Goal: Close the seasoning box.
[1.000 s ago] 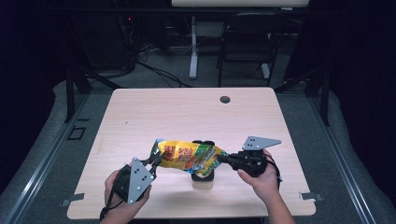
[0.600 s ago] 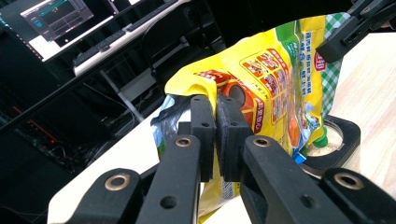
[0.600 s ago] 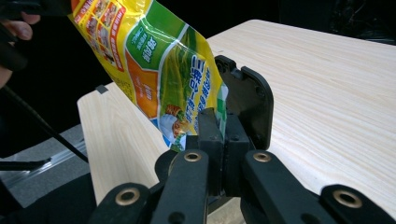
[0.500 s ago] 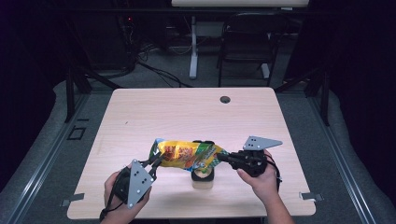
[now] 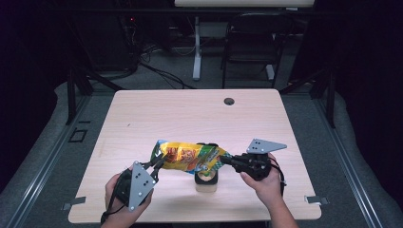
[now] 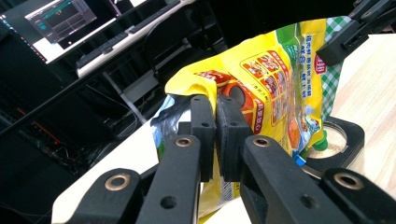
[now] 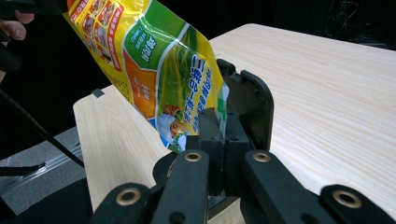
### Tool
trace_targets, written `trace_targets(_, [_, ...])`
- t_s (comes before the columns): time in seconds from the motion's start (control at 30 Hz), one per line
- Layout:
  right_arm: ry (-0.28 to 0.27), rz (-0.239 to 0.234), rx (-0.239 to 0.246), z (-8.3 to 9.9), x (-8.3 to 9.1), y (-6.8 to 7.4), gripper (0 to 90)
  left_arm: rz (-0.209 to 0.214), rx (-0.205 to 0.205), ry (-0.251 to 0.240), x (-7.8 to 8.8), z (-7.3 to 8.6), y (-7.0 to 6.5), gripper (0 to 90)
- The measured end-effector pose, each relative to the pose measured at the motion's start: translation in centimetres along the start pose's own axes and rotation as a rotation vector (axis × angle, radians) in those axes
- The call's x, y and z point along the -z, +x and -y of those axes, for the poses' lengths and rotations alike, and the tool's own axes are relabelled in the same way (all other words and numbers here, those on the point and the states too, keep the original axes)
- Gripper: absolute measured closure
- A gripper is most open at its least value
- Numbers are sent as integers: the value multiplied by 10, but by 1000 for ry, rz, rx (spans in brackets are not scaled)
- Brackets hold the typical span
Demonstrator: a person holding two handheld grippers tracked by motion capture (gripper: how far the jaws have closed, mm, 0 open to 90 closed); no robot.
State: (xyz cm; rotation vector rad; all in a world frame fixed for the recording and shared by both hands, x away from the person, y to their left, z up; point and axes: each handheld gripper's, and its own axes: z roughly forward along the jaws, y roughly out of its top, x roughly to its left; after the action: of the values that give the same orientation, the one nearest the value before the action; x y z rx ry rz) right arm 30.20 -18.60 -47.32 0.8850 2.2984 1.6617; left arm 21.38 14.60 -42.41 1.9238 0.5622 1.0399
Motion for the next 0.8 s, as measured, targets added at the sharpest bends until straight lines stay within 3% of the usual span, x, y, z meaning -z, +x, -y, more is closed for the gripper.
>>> trace_targets(0.1, [-12,14,6,0,0,1,898,-3,3,4,-1,1,-1,872])
trace_targets(0.2, [27,16,6,2,-4,0,897,7,15,22,-4,7,-1,872])
trace_targets(0.3, [5,23,8,1,-3,1,896,4,24,12,-3,7,-1,872])
trace_targets(0.6, [-20,38,23,0,-2,4,883,-4,-3,0,1,4,-1,871])
trace_targets(0.8, [26,30,12,4,-7,1,878,2,5,14,-2,9,-3,871])
